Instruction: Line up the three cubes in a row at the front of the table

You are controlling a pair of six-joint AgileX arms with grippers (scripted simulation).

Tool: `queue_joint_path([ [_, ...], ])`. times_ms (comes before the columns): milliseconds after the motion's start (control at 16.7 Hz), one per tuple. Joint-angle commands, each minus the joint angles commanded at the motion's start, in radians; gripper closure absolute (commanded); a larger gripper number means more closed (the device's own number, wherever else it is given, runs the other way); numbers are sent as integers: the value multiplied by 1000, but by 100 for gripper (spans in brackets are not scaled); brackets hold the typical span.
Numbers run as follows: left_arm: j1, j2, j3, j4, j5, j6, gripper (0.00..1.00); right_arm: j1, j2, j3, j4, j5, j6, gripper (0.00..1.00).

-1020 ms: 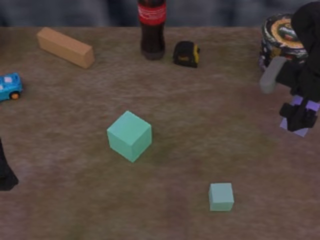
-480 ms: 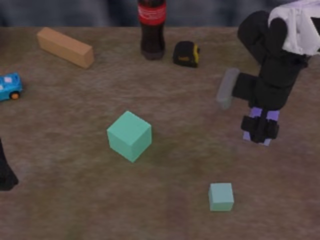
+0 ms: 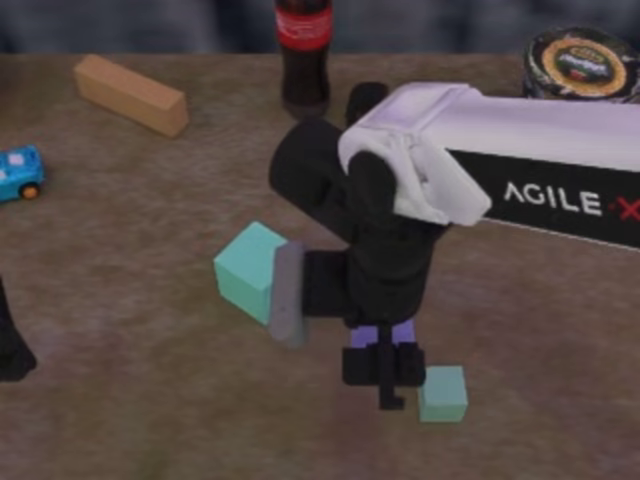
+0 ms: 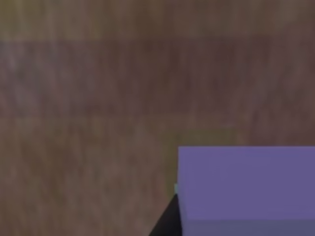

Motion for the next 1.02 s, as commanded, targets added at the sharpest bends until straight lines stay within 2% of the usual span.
queue_joint_path([
  [120, 0, 0, 0, 0, 0, 0, 0, 38, -9, -2, -1, 1, 11, 100],
  [480, 0, 0, 0, 0, 0, 0, 0, 40, 1, -13, 16, 0, 11, 100],
  [840, 0, 0, 0, 0, 0, 0, 0, 41, 70, -137, 220, 1, 15, 100],
  [1020, 0, 0, 0, 0, 0, 0, 0, 43, 83, -158, 247, 2, 14, 100],
])
